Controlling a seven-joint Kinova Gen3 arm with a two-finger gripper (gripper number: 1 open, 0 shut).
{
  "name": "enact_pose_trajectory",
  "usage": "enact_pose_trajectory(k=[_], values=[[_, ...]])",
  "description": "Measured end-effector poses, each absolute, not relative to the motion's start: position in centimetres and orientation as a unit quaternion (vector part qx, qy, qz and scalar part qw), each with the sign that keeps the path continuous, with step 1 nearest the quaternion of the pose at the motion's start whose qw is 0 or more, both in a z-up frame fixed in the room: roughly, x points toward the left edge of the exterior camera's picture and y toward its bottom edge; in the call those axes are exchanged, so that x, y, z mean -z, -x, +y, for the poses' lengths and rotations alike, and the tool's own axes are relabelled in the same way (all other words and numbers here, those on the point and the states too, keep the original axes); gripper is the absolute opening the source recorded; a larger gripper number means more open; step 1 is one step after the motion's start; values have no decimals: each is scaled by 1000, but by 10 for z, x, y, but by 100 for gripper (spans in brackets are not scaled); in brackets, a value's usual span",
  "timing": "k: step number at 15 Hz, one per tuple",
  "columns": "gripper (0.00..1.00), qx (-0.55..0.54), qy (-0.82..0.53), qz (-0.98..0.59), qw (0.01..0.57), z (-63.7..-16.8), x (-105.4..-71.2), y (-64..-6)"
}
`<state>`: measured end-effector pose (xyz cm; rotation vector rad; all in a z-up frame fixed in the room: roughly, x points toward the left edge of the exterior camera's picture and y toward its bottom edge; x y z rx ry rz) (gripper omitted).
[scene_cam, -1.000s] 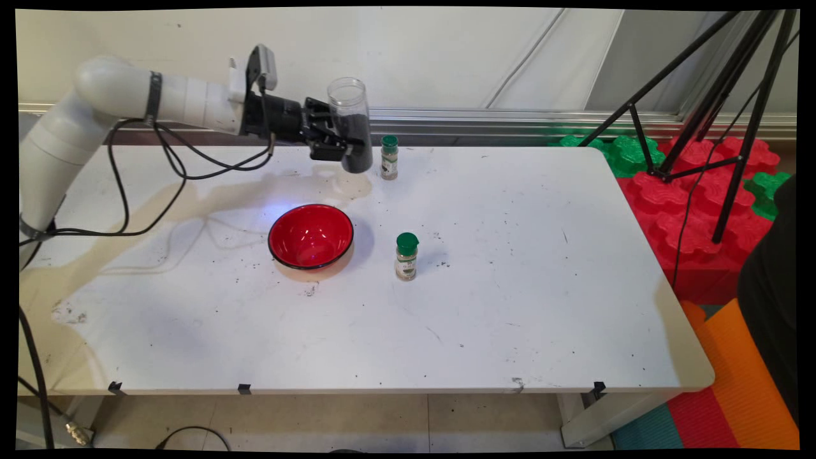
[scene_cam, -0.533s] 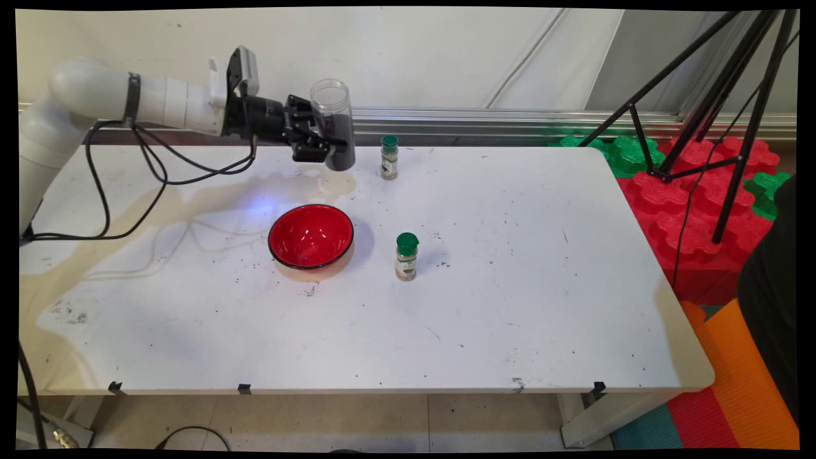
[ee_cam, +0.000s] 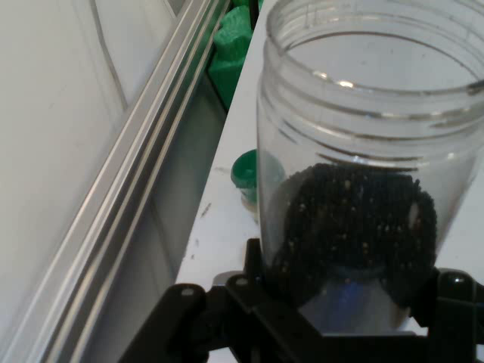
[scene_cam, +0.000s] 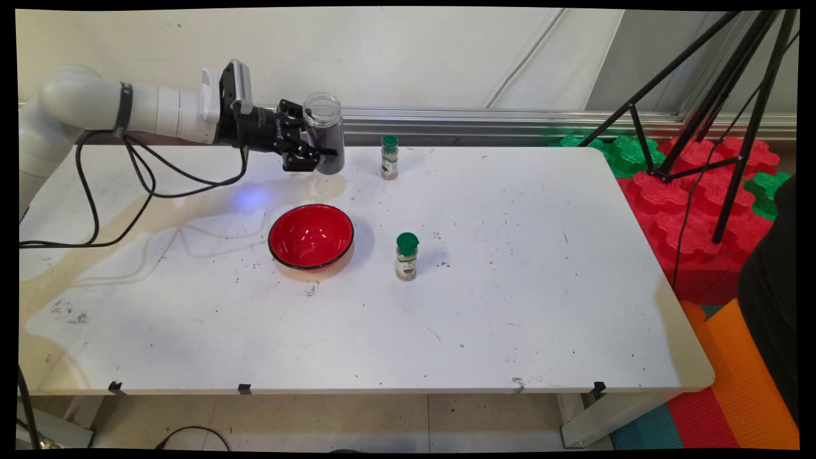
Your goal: Pour the black seasoning powder in the red bowl
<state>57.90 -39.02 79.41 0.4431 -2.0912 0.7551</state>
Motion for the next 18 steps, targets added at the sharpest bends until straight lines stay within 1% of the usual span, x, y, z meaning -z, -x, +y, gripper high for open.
enact_pose_trajectory(k=[18], values=[[0,-400,-12,-861,314,-363,-773,-591]])
